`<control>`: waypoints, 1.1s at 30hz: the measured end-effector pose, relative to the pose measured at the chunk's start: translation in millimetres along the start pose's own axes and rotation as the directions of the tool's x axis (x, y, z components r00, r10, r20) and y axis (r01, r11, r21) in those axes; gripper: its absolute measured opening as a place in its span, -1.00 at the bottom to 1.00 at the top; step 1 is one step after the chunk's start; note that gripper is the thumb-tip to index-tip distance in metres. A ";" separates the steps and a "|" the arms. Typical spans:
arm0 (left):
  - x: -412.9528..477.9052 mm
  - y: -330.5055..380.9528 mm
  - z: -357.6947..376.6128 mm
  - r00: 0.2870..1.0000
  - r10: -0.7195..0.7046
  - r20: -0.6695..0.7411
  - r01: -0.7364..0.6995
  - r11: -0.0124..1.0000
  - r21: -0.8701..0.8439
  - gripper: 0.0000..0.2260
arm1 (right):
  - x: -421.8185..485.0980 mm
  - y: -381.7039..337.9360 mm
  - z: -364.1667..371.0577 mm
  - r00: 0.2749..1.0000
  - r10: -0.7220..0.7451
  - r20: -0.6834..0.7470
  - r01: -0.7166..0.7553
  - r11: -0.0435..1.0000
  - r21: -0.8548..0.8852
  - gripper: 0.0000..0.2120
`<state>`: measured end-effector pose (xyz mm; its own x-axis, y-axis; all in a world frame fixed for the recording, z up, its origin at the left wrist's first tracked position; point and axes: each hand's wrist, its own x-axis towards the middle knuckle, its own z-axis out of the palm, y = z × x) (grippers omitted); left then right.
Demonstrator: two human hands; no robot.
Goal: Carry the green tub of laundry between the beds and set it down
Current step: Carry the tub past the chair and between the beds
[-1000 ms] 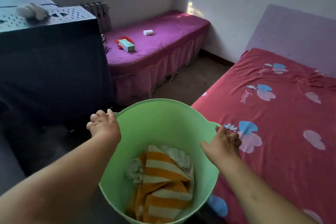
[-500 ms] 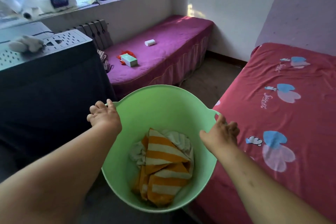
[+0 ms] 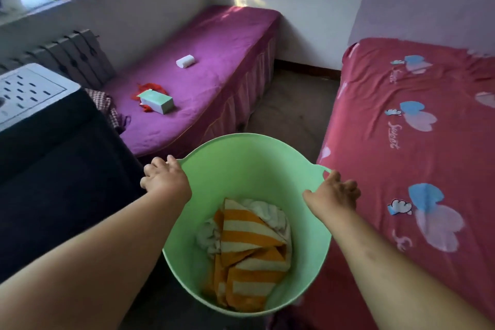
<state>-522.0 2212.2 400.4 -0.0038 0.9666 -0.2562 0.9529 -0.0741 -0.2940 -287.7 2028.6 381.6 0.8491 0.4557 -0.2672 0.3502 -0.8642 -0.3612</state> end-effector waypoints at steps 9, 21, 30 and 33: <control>141.9 65.2 -60.2 0.983 0.171 -0.060 -0.170 0.985 0.013 -0.03 | 93.8 -71.4 12.6 0.987 0.145 -0.071 -0.142 0.988 0.057 -0.29; 316.6 193.8 -137.3 0.963 0.245 -0.116 -0.249 0.968 -0.019 -0.05 | 288.2 -163.1 -1.9 0.980 0.150 -0.131 -0.147 0.989 0.029 -0.29; 468.5 321.7 -208.3 0.930 0.348 -0.117 -0.351 0.936 -0.006 -0.03 | 450.0 -236.1 -21.6 0.958 0.216 -0.186 -0.228 0.973 -0.045 -0.30; 519.0 369.5 -235.5 0.914 0.395 -0.086 -0.397 0.918 0.005 0.02 | 505.4 -258.6 -26.7 0.946 0.264 -0.187 -0.278 0.959 -0.052 -0.31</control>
<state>-100.5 2744.2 375.6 0.3994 0.8757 -0.2714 0.8749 -0.4525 -0.1728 61.4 2476.7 363.9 0.9698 0.1635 -0.1811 0.1209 -0.9667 -0.2255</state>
